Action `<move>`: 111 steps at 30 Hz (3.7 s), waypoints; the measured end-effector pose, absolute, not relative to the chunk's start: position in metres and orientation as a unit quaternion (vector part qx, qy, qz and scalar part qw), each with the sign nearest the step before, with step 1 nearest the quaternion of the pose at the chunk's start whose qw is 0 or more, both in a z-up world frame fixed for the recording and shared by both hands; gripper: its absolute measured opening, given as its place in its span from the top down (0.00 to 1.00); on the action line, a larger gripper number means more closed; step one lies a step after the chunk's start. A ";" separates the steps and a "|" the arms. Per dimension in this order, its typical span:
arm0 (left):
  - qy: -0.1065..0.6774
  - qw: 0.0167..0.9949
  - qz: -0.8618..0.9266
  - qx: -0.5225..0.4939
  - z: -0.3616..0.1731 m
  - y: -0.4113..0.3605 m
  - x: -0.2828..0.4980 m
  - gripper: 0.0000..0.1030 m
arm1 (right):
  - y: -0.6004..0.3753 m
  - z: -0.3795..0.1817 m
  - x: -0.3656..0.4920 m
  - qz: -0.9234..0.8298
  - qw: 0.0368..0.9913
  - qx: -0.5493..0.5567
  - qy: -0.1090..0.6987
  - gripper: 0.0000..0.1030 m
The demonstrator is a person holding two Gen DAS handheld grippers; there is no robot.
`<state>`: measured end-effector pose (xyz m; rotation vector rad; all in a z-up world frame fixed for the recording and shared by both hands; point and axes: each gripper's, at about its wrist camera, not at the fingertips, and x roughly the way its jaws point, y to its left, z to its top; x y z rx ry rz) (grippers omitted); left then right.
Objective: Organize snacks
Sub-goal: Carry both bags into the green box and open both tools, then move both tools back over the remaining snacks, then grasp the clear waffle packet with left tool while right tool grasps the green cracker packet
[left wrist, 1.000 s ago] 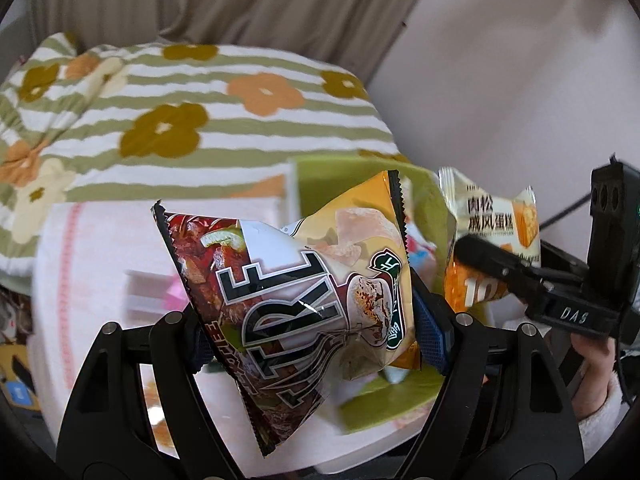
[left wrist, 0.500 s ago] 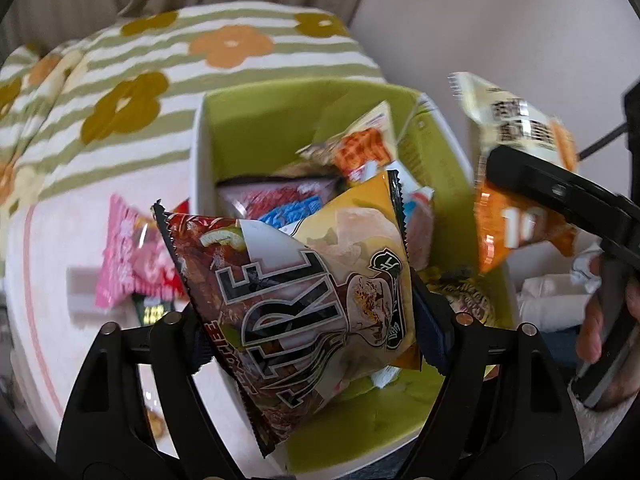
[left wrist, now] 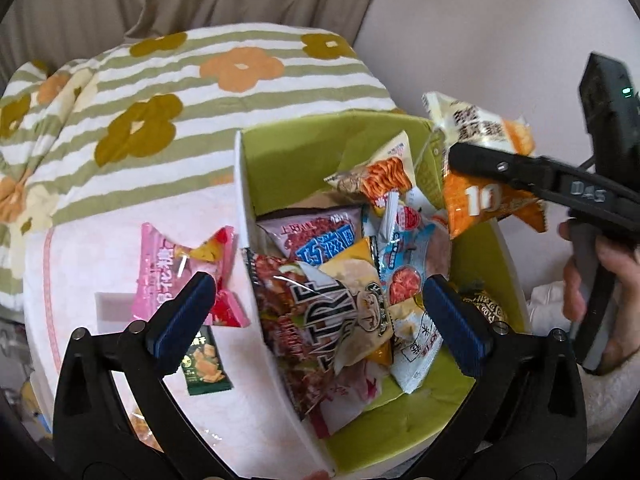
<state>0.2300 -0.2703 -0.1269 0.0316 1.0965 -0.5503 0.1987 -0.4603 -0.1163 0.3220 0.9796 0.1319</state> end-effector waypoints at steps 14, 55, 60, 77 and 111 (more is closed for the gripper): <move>0.516 0.825 -0.230 0.016 -0.133 -0.248 0.248 0.00 | -0.432 -0.139 0.242 0.083 0.868 0.127 0.472 0.00; 0.451 0.888 -0.083 -0.037 -0.077 -0.072 0.123 0.00 | -0.332 -0.054 0.107 0.157 0.911 0.021 0.380 0.00; 0.468 0.879 -0.092 -0.017 -0.097 -0.039 0.119 0.00 | -0.295 -0.066 0.103 0.149 0.911 0.020 0.385 0.00; 0.525 0.796 -0.273 0.126 -0.178 -0.014 0.139 0.00 | -0.176 -0.147 0.131 0.043 0.886 0.011 0.462 0.02; 0.557 0.705 -0.379 0.222 -0.304 -0.087 0.149 0.00 | -0.171 -0.295 0.190 0.003 0.818 -0.013 0.576 0.32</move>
